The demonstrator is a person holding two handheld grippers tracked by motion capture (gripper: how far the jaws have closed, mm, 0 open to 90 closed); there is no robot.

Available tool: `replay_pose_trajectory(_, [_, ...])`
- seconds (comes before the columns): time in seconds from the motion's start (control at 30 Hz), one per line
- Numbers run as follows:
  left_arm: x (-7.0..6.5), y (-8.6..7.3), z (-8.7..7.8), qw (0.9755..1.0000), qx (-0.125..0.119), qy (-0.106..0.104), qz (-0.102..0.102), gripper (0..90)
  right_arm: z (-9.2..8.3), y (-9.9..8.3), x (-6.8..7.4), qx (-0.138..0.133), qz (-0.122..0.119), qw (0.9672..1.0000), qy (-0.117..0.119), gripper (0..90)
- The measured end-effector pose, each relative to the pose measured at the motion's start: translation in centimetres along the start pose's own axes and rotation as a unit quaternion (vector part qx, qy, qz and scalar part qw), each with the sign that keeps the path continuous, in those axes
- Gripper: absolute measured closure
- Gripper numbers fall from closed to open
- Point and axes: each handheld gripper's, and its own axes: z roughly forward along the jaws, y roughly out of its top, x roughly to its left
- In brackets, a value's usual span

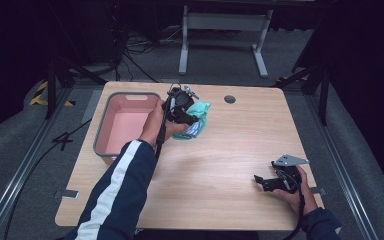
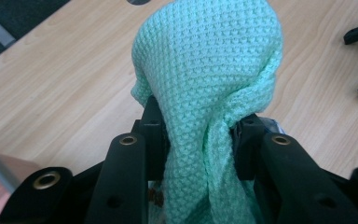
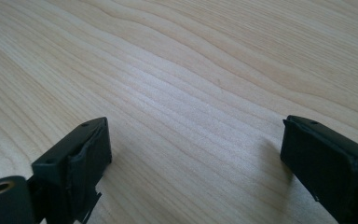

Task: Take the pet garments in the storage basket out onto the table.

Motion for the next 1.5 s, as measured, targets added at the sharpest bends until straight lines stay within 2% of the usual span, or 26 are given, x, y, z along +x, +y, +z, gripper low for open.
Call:
replay_pose_trajectory(0.07, [-0.3, 0.0, 0.4, 1.0, 0.003, 0.001, 0.004, 65.5, 0.0, 0.0, 0.0, 0.0, 0.0, 1.0, 0.0, 8.9])
replay_pose_trajectory(0.13, [-0.6, 0.0, 1.0, 0.9999, 0.004, -0.009, 0.003, 65.4, 0.0, 0.0, 0.0, 0.0, 0.0, 1.0, 0.0, 8.9])
replay_pose_trajectory(0.37, [-1.4, -0.4, 2.9, 0.9997, 0.016, -0.02, 0.001, 65.2, 0.0, 0.0, 0.0, 0.0, 0.0, 1.0, 0.0, 8.9])
replay_pose_trajectory(0.6, [-2.7, -1.2, 5.9, 0.9987, 0.043, -0.025, 0.001, 64.8, 0.0, 0.0, 0.0, 0.0, 0.0, 1.0, 0.0, 8.9])
replay_pose_trajectory(0.73, [-3.1, -1.6, 7.0, 0.9984, 0.054, -0.019, 0.006, 64.6, 0.0, 0.0, 0.0, 0.0, 0.0, 1.0, 0.0, 8.9])
replay_pose_trajectory(0.93, [-3.5, -2.4, 8.5, 0.9975, 0.067, -0.021, -0.003, 63.8, 0.0, 0.0, 0.0, 0.0, 0.0, 1.0, 0.0, 8.9])
replay_pose_trajectory(1.17, [-4.1, -3.2, 10.1, 0.9962, 0.087, -0.006, 0.003, 62.5, 0.0, 0.0, 0.0, 0.0, 0.0, 1.0, 0.0, 8.9])
replay_pose_trajectory(1.33, [-4.3, -3.6, 10.9, 0.996, 0.088, -0.012, -0.005, 60.8, 0.0, 0.0, 0.0, 0.0, 0.0, 1.0, 0.0, 8.9])
replay_pose_trajectory(1.5, [-4.6, -3.9, 11.7, 0.9949, 0.1, -0.013, -0.003, 58.3, 0.0, 0.0, 0.0, 0.0, 0.0, 1.0, 0.0, 8.9])
